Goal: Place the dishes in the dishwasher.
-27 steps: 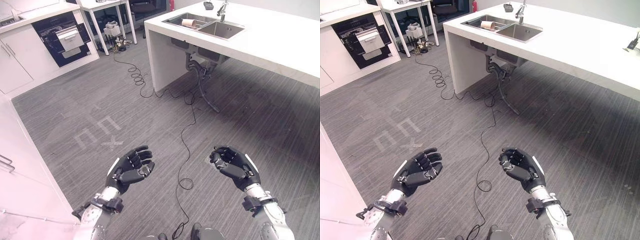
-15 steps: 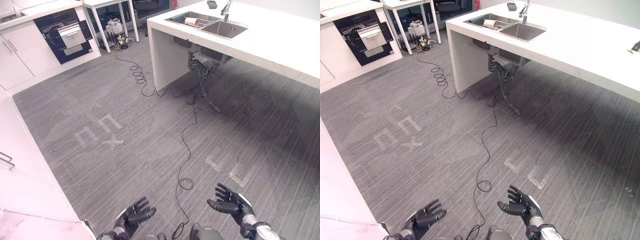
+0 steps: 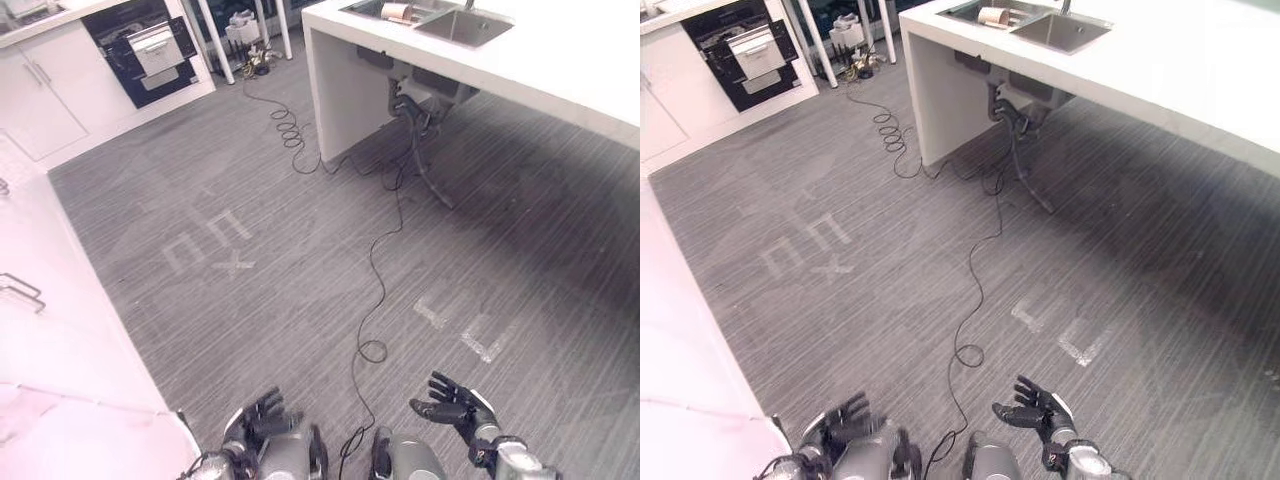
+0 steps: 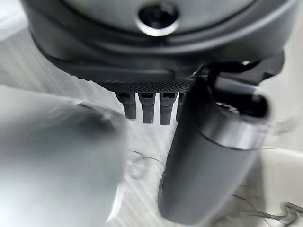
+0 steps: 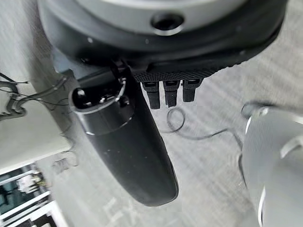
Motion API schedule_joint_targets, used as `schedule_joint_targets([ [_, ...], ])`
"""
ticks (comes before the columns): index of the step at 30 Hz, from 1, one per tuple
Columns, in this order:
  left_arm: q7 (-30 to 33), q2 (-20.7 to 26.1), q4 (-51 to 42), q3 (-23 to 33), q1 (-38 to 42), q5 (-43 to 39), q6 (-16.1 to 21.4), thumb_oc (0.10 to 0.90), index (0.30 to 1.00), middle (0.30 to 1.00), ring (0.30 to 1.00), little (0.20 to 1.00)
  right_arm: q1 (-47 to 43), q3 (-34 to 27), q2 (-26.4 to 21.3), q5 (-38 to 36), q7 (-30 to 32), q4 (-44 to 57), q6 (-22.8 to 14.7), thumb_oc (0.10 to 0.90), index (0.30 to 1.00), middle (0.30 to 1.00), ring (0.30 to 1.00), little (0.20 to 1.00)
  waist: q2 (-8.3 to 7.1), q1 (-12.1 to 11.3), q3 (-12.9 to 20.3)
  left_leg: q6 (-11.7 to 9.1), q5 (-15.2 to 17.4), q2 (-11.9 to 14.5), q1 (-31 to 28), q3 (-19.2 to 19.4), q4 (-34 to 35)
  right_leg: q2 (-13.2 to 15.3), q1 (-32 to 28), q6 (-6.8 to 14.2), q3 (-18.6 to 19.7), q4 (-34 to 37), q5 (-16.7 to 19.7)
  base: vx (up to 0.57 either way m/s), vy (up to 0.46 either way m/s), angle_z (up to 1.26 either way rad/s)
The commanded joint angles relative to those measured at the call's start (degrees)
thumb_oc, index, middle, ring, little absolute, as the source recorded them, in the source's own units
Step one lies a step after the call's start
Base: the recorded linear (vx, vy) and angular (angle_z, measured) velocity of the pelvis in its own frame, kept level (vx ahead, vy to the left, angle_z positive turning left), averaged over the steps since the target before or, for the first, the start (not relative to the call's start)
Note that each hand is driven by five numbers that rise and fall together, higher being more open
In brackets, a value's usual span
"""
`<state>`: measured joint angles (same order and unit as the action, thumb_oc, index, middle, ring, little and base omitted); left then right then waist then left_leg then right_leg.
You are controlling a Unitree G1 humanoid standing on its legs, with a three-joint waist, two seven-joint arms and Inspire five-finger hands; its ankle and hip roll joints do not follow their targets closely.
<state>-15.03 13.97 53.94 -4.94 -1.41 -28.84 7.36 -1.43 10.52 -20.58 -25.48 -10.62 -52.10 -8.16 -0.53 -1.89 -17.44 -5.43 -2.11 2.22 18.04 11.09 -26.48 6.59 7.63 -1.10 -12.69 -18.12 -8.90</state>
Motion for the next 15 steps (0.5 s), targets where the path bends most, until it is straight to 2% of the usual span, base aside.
schedule_joint_targets([
  [1, -4.1, -0.1, -2.6, -1.1, -1.7, 2.5, 2.0, 0.800, 0.900, 0.900, 0.900, 0.900, -0.3, 1.0, -1.6, 2.6, 0.2, 8.8, -2.0, 0.800, 0.900, 0.900, 0.900, 0.900, 3.74, -2.4, 1.3, 0.0, -3.2, 6.9, 0.7, 0.8, 9.3, -1.7, -11.3, 5.2, -0.5, 0.9, -4.1, 0.48, 0.260, -0.80],
  [2, -4.9, -0.2, -2.3, -1.3, -1.8, 2.6, 2.5, 0.800, 0.900, 0.900, 0.900, 0.900, -0.2, 1.4, -1.6, 2.3, 0.1, 8.8, -1.6, 0.800, 0.900, 0.900, 0.900, 0.900, 4.26, -2.7, 1.3, -0.5, -4.2, 8.4, 2.5, 1.1, 9.3, -2.2, -12.3, 5.3, -0.4, 0.9, -4.8, 0.60, 0.302, -0.78],
  [4, -6.2, -0.5, -1.2, -1.6, -1.7, 1.9, 3.0, 0.800, 0.900, 0.900, 0.900, 0.900, 0.5, 1.5, -1.7, 2.6, -0.7, 8.2, -2.4, 0.800, 0.900, 0.900, 0.900, 0.900, 4.89, -3.0, 1.5, -0.6, -4.6, 11.4, 5.5, 4.5, 9.3, -2.7, -15.4, 5.2, -0.9, 0.9, -7.0, 0.51, 0.221, -0.13],
  [5, -6.5, -0.5, -1.0, -1.6, -1.8, 1.5, 3.1, 0.800, 0.900, 0.900, 0.900, 0.900, 0.8, 1.4, -1.7, 2.9, -0.9, 8.1, -2.7, 0.800, 0.900, 0.900, 0.900, 0.900, 4.78, -3.2, 1.7, -0.4, -4.5, 11.7, 5.6, 5.2, 9.3, -2.5, -16.3, 5.3, -0.8, 0.9, -7.6, 0.52, 0.249, 0.21],
  [7, -6.5, -0.4, -0.6, -0.3, -2.7, 2.6, 2.2, 0.800, 0.900, 0.900, 0.900, 0.900, 0.8, 1.6, -1.1, 3.8, -0.6, 7.7, -2.3, 0.800, 0.900, 0.900, 0.900, 0.900, 3.45, -3.7, 2.5, 1.0, -3.2, 9.7, 4.0, 5.1, 9.3, -1.5, -19.1, 6.4, 0.1, 0.9, -8.9, 0.55, 0.279, -0.04],
  [8, -5.7, 0.1, -0.5, 0.1, -2.7, 4.4, 2.0, 0.800, 0.900, 0.900, 0.900, 0.900, 0.9, 1.2, -0.7, 3.1, -0.1, 8.1, -1.4, 0.800, 0.900, 0.900, 0.900, 0.900, 2.25, -4.3, 2.9, 2.5, -2.2, 7.7, 3.0, 5.2, 9.3, -0.6, -21.3, 6.9, 0.8, 0.9, -8.4, 0.48, 0.261, -0.20],
  [9, -5.6, 0.6, -0.5, -0.1, -2.5, 4.9, 2.1, 0.800, 0.900, 0.900, 0.900, 0.900, 1.2, 1.0, -0.4, 2.9, 0.2, 8.5, -1.4, 0.800, 0.900, 0.900, 0.900, 0.900, 1.58, -4.4, 3.1, 3.7, -1.3, 6.5, 2.2, 5.6, 9.3, -0.1, -22.6, 7.2, 0.7, 0.9, -6.5, 0.44, 0.269, -0.24],
  [11, -6.1, 1.3, -0.6, -0.6, -2.2, 5.1, 2.0, 0.800, 0.900, 0.900, 0.900, 0.900, 1.9, 0.9, -0.1, 4.2, 0.8, 9.8, -1.4, 0.800, 0.900, 0.900, 0.900, 0.900, 1.17, -4.2, 3.5, 6.1, 0.7, 4.1, 0.5, 5.2, 9.3, 0.9, -24.6, 8.5, 0.5, -0.6, 0.7, 0.33, 0.277, -0.12],
  [12, -6.2, 1.8, -0.8, -1.0, -2.0, 5.2, 2.1, 0.800, 0.900, 0.900, 0.900, 0.900, 2.4, 0.8, 0.2, 4.9, 1.4, 10.4, -2.0, 0.800, 0.900, 0.900, 0.900, 0.900, 1.05, -4.2, 3.5, 7.8, 1.9, 2.0, -0.7, 4.4, 9.3, 2.3, -23.2, 10.0, 1.4, -7.2, 6.0, 0.32, 0.322, 0.17],
  [13, -6.3, 2.3, -0.7, -1.5, -1.7, 5.3, 2.7, 0.800, 0.900, 0.900, 0.900, 0.900, 2.9, 0.4, 0.4, 4.6, 1.6, 10.6, -3.1, 0.800, 0.900, 0.900, 0.900, 0.900, 1.04, -3.9, 3.7, 9.2, 3.1, 0.5, -1.7, 4.0, 9.3, 2.6, -21.5, 11.5, 2.5, -13.0, 10.5, 0.34, 0.333, 0.14],
  [14, -5.9, 2.7, -0.6, -2.0, -1.5, 5.5, 3.3, 0.800, 0.900, 0.900, 0.900, 0.900, 3.3, 0.2, 0.6, 3.8, 1.6, 11.1, -3.3, 0.800, 0.900, 0.900, 0.900, 0.900, 1.43, -3.5, 3.8, 10.1, 4.1, -0.1, -2.7, 3.4, 9.3, 1.8, -20.0, 12.4, 3.7, -18.0, 13.6, 0.56, 0.431, 0.51],
  [15, -1.4, 3.6, -0.6, -3.0, -1.2, 6.8, 2.6, 0.800, 0.900, 0.900, 0.900, 0.900, 4.0, 0.8, 0.9, 3.5, 1.6, 12.1, -4.1, 0.800, 0.900, 0.900, 0.900, 0.900, 3.77, -1.8, 3.9, 11.7, 7.4, -1.0, -6.5, 0.4, 9.3, 2.0, -10.7, 11.2, 4.9, -31.5, 16.3, 0.47, 0.331, 0.43],
])
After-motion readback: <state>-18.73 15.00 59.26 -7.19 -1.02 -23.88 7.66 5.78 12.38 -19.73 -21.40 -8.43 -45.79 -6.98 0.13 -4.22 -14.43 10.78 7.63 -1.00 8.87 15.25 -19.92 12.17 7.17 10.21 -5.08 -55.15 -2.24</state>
